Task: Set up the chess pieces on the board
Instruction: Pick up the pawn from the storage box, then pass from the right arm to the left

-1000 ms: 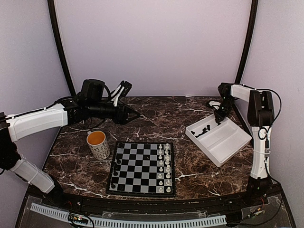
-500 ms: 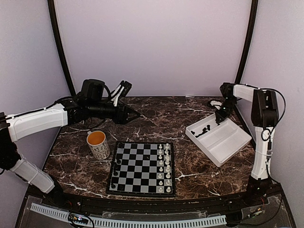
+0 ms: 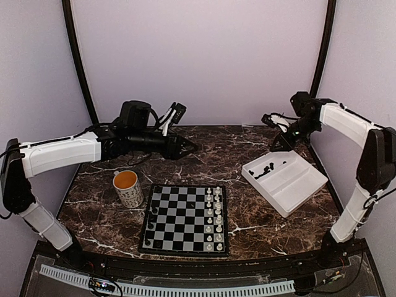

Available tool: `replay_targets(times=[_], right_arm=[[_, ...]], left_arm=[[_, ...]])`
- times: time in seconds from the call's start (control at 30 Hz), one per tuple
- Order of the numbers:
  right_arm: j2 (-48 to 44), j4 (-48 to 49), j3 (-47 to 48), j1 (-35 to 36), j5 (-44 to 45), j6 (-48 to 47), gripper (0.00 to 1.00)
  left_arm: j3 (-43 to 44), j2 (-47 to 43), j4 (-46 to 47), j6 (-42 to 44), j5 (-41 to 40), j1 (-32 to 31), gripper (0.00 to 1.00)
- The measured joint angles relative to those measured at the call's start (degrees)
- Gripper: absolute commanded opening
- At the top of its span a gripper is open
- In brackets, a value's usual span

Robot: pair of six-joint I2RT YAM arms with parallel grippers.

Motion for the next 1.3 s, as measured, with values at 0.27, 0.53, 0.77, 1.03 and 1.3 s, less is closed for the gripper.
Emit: replay_targets(times=[0.27, 0.53, 0.77, 1.03, 1.3], right_arm=[[-5.7, 0.1, -3.3, 13.7, -8.3, 0.3, 0.09], [-8.6, 1.7, -2.6, 23.2, -10.1, 2.0, 0.09], [-7.6, 1.8, 0.2, 25.9, -9.9, 3.0, 0.09], [-5.7, 1.7, 3.0, 27.9, -8.8, 3.3, 0.1], [-5.4, 1.4, 3.1, 28.6, -7.4, 3.2, 0.1]], left_arm=[[5.8, 9.1, 7.4, -13.2, 4.8, -3.5, 0.48], [6.0, 16.1, 17.6, -29.3, 11.8, -4.0, 0.47], [7.8, 17.8, 21.3, -34.4, 15.1, -5.2, 0.42], [8.3, 18.9, 22.3, -36.1, 17.2, -5.4, 0.31], [8.4, 19.1, 22.4, -36.7, 18.0, -5.4, 0.17]])
